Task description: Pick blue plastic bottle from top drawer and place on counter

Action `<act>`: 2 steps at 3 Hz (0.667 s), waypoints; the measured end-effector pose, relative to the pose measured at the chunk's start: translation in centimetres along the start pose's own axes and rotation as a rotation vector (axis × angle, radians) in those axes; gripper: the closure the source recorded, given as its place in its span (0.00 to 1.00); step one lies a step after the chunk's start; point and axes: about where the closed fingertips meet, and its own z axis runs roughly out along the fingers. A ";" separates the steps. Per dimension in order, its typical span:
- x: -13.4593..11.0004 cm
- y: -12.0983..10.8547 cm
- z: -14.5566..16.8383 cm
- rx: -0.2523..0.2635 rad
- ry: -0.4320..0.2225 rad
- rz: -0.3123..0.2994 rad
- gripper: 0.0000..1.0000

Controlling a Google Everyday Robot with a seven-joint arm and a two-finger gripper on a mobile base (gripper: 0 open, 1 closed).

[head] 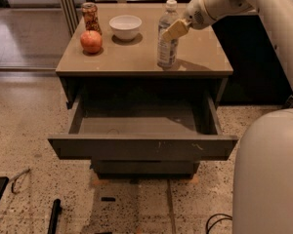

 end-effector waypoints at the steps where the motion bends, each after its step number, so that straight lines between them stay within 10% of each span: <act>1: -0.4 -0.7 0.7 0.004 -0.017 -0.001 1.00; 2: -0.5 -0.8 0.8 0.005 -0.020 -0.001 0.79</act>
Offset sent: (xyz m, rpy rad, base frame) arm 0.0112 0.0034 -0.0003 0.0146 -0.0128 -0.0002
